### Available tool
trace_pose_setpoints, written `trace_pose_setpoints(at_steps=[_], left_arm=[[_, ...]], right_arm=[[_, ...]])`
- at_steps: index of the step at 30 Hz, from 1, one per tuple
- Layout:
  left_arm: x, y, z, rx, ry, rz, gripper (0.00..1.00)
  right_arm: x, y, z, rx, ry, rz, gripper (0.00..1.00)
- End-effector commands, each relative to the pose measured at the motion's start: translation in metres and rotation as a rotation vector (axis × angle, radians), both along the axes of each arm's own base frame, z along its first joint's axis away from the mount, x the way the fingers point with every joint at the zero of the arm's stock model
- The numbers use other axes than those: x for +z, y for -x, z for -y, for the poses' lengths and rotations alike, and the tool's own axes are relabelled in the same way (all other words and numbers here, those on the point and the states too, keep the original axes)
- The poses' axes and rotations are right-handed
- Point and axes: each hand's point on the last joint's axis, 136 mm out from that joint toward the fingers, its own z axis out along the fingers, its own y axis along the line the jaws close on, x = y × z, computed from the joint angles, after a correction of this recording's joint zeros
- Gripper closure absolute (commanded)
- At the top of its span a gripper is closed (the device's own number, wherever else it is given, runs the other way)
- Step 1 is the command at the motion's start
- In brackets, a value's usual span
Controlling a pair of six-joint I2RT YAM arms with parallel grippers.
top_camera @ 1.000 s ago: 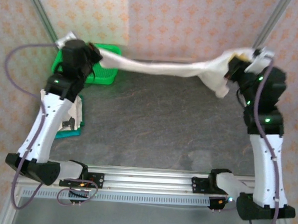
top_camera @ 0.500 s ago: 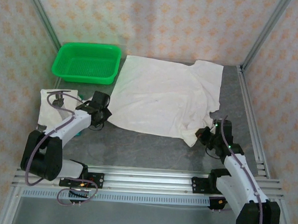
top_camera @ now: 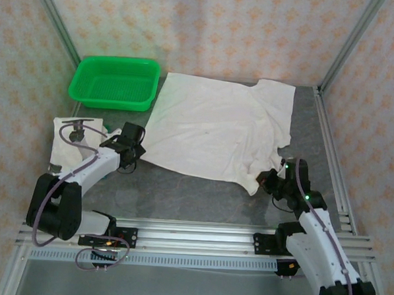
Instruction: Fold and stack the t-shirts
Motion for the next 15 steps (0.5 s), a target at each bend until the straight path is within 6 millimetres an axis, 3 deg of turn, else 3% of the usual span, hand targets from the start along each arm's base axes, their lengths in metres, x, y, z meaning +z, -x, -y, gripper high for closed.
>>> trace_pose_setpoints(at_steps=[1, 3, 5, 8, 13, 15], left_arm=[[0.017, 0.006, -0.01, 0.022, -0.052, 0.024, 1.0], [0.026, 0.004, -0.01, 0.02, -0.055, 0.035, 1.0], [0.036, 0.004, -0.011, 0.012, -0.066, 0.04, 1.0], [0.044, 0.006, -0.015, 0.011, -0.088, 0.05, 1.0], [0.041, 0.015, -0.021, 0.02, -0.107, 0.031, 1.0], [0.038, 0.017, -0.023, 0.028, -0.11, 0.027, 1.0]], right_arm=[[0.044, 0.004, -0.002, 0.004, -0.024, 0.092, 1.0], [0.06, 0.005, -0.004, 0.025, -0.022, 0.109, 1.0], [0.064, 0.009, -0.011, 0.066, -0.036, 0.084, 1.0], [0.05, 0.018, -0.016, 0.092, -0.036, 0.016, 1.0], [0.018, 0.032, -0.024, 0.101, -0.073, -0.086, 1.0], [0.009, 0.036, -0.032, 0.124, -0.103, -0.116, 0.92]])
